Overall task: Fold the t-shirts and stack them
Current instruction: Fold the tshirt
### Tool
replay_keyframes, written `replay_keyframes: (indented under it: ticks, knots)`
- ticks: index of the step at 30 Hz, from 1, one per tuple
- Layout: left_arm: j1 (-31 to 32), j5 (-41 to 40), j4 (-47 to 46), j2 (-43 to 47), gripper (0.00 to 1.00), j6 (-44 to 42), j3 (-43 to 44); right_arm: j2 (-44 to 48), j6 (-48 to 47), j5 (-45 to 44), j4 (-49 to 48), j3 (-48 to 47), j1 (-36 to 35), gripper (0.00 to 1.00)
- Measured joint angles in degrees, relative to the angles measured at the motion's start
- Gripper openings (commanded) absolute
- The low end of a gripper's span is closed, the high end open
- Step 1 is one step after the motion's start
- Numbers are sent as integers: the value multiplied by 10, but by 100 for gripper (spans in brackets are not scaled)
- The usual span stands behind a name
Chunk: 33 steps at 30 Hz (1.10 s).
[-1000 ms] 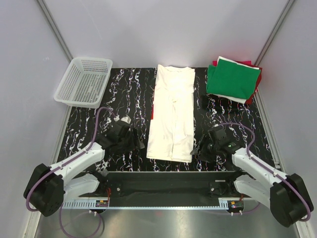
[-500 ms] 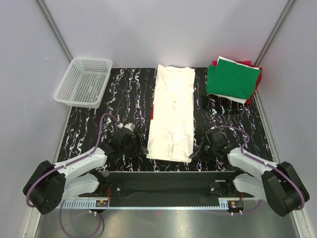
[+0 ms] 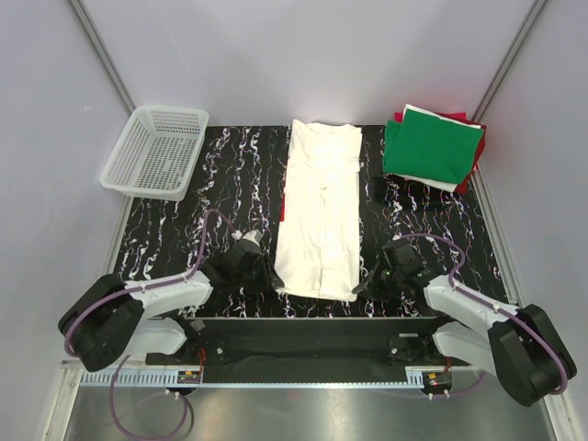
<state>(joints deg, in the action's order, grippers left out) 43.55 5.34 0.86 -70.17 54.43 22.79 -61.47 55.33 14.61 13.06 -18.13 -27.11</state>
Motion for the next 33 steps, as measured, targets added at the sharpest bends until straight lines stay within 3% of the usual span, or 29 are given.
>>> replay_keyframes:
  ticks: [2, 9, 20, 25, 33]
  knots:
    - [3, -2, -7, -15, 0, 3, 0, 1, 0, -1, 1, 0, 0, 0]
    - [38, -25, 0, -12, 0, 35, 1, 25, -4, -2, 29, 0, 0, 0]
    - [221, -132, 216, 141, 0, 189, 18, 264, 5, 5, 223, -3, -2, 0]
    - [269, -167, 306, 133, 0, 222, 97, 308, 14, 19, 289, -19, -2, 0]
    - [266, -216, 410, 97, 6, 209, 234, 269, 2, 18, 338, -151, -3, 0]
